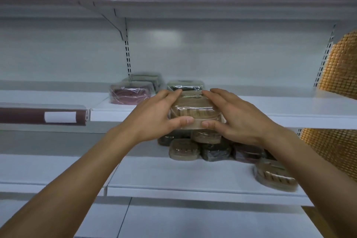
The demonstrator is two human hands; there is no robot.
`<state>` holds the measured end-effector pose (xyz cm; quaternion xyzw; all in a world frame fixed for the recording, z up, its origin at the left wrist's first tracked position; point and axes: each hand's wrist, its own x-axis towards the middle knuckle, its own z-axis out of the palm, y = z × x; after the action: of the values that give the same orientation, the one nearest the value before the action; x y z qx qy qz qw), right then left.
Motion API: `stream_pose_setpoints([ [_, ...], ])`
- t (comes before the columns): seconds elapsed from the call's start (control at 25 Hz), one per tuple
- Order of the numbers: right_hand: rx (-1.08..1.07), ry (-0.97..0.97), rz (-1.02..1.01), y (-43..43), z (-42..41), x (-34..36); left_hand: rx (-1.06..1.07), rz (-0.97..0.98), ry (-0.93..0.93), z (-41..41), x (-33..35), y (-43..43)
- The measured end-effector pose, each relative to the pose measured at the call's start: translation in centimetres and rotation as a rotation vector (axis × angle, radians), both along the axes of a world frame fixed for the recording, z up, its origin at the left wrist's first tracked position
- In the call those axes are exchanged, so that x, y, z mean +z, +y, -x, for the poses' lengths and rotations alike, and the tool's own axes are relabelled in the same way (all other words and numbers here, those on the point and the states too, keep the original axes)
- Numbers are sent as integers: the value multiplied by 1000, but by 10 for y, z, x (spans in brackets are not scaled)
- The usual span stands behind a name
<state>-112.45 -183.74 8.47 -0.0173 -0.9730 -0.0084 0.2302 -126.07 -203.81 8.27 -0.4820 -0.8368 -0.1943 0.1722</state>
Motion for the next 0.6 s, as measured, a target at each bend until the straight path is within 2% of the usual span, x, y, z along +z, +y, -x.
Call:
stream_pose_setpoints([
  [0.32, -52, -62, -12, 26, 57, 6, 91, 123, 55, 43, 9, 34],
  [0.48, -17, -62, 115, 43, 90, -2, 152, 111, 78, 64, 13, 55],
  [0.6, 4, -44, 254, 56, 113, -11, 154, 37, 4, 80, 3, 72],
])
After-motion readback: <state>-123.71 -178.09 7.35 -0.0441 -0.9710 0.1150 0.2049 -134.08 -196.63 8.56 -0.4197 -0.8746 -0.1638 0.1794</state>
